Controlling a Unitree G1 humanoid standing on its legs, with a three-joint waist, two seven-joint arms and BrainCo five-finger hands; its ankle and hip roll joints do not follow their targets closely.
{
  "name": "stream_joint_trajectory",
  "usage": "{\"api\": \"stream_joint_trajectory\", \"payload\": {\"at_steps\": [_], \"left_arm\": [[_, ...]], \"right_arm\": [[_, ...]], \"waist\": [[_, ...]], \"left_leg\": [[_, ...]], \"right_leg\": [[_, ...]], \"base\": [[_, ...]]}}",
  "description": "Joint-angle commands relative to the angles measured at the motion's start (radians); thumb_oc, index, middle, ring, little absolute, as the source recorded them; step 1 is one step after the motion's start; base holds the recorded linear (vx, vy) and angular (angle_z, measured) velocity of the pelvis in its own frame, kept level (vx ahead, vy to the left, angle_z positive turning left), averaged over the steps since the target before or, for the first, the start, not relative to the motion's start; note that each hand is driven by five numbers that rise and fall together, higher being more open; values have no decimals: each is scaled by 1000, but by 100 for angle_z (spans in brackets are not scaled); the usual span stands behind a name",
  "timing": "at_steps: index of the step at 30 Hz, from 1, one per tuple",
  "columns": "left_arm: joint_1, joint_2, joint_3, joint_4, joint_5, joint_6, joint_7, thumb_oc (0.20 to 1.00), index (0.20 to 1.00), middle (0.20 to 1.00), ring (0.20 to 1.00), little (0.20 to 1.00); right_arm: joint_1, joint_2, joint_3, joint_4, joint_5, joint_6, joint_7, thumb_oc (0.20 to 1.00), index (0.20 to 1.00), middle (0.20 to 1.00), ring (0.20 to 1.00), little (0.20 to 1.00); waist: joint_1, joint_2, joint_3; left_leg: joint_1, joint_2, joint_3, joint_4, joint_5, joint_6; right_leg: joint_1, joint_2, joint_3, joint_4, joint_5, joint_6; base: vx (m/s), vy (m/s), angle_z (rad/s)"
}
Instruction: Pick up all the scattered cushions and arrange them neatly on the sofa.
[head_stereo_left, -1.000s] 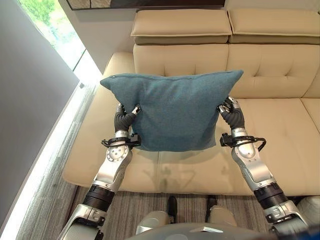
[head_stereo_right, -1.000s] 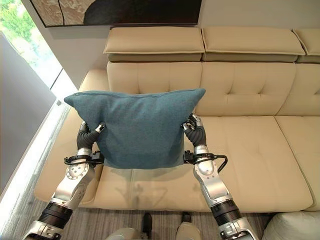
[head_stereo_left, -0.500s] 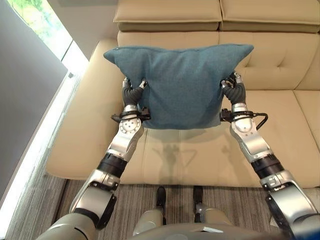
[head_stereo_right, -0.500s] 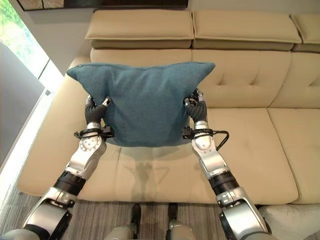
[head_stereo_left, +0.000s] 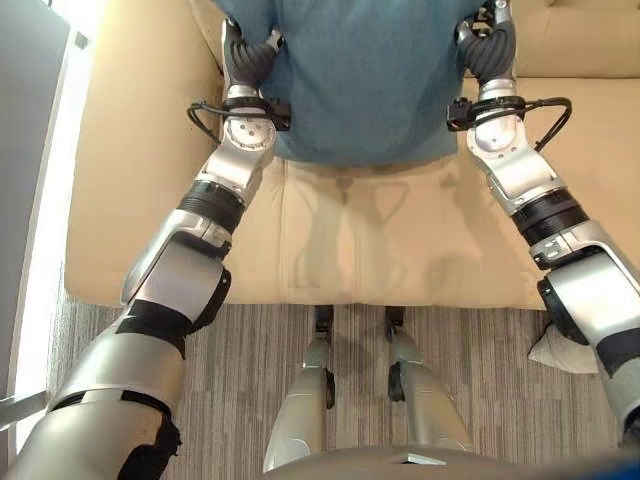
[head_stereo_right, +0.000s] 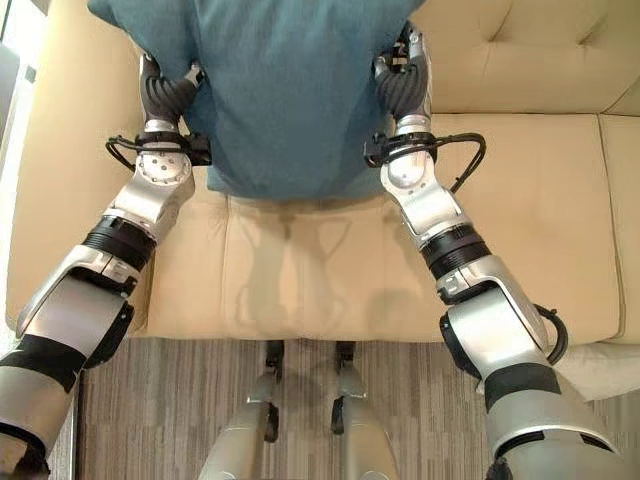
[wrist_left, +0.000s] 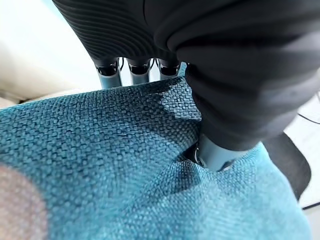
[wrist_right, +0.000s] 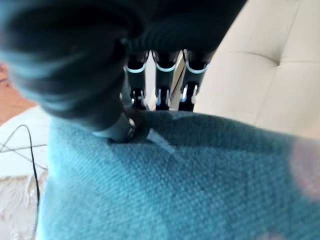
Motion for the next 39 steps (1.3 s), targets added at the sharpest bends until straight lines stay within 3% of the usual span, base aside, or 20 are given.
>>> {"api": "stream_joint_trajectory", "payload": {"at_steps": [1, 9, 18, 19, 20, 21, 24, 31, 35, 39], "left_arm": [[-209, -7, -113, -61, 4, -145, -25, 200, 200, 200, 200, 200], [-338, 9, -176, 71, 10, -133, -38, 200, 200, 200, 200, 200], [-410, 17, -211, 193, -36, -120, -70, 200, 200, 200, 200, 200], [-410, 16, -213, 199, -38, -116, -75, 482, 482, 482, 482, 482], [-405, 14, -215, 214, -40, -111, -80, 1000, 1000, 1000, 1000, 1000], [-395, 24, -215, 220, -28, -102, -78, 1000, 1000, 1000, 1000, 1000], [-379, 34, -202, 235, -26, -91, -77, 1000, 1000, 1000, 1000, 1000], [-322, 175, -173, 328, -18, -44, -117, 1000, 1000, 1000, 1000, 1000], [-239, 280, -137, 345, -74, -63, -170, 1000, 1000, 1000, 1000, 1000], [-51, 332, -42, 189, -129, -107, -197, 1000, 1000, 1000, 1000, 1000]], "right_arm": [[-160, 64, 30, -37, -5, -127, 14, 200, 200, 200, 200, 200], [-297, 39, 138, 52, -24, -124, 10, 200, 200, 200, 200, 200], [-415, -29, 261, 188, -71, -68, -10, 200, 200, 200, 200, 200], [-413, -32, 266, 199, -69, -64, -6, 200, 200, 200, 200, 200], [-409, -31, 275, 224, -59, -57, 4, 404, 404, 404, 404, 404], [-395, -35, 282, 243, -65, -46, 10, 1000, 1000, 1000, 1000, 1000], [-382, -43, 290, 275, -69, -33, 20, 1000, 1000, 1000, 1000, 1000], [-353, -176, 278, 395, -21, 10, 62, 1000, 1000, 1000, 1000, 1000], [-301, -269, 300, 488, 33, 31, 146, 1000, 1000, 1000, 1000, 1000], [-139, -342, 222, 432, 34, 29, 170, 1000, 1000, 1000, 1000, 1000]], "waist": [[15, -32, -21], [22, -35, -33], [32, -34, -44], [33, -33, -44], [32, -35, -47], [35, -34, -49], [38, -34, -54], [54, -29, -53], [58, -37, -56], [61, -41, -50]], "left_leg": [[23, -21, -2, 4, -51, -42], [-63, -27, -9, 4, -34, -47], [-194, -38, -26, 4, -3, -51], [-198, -38, -27, 4, -1, -51], [-204, -38, -28, 4, 1, -52], [-201, -39, -30, 4, 2, -52], [-194, -42, -32, 4, 0, -53], [-144, -42, -24, 4, -5, -60], [-94, -39, -20, 4, -14, -65], [-21, -38, -14, 4, -33, -66]], "right_leg": [[63, -29, 2, 6, -86, 115], [-33, -31, 4, 8, -73, 125], [-169, -26, 2, 8, -53, 133], [-174, -25, 3, 8, -53, 133], [-180, -25, 2, 8, -51, 133], [-180, -24, 0, 8, -51, 132], [-172, -25, -2, 7, -51, 131], [-121, -35, -17, 6, -50, 132], [-67, -37, -30, 6, -55, 130], [13, -42, -46, 6, -68, 128]], "base": [[0, 0, 0], [0, 0, 0], [-3, -8, 1], [0, 0, 0], [0, 0, 0], [0, 0, 0], [0, 0, 0], [-2, 2, -1], [-6, -1, 0], [-2, -8, 4]]}}
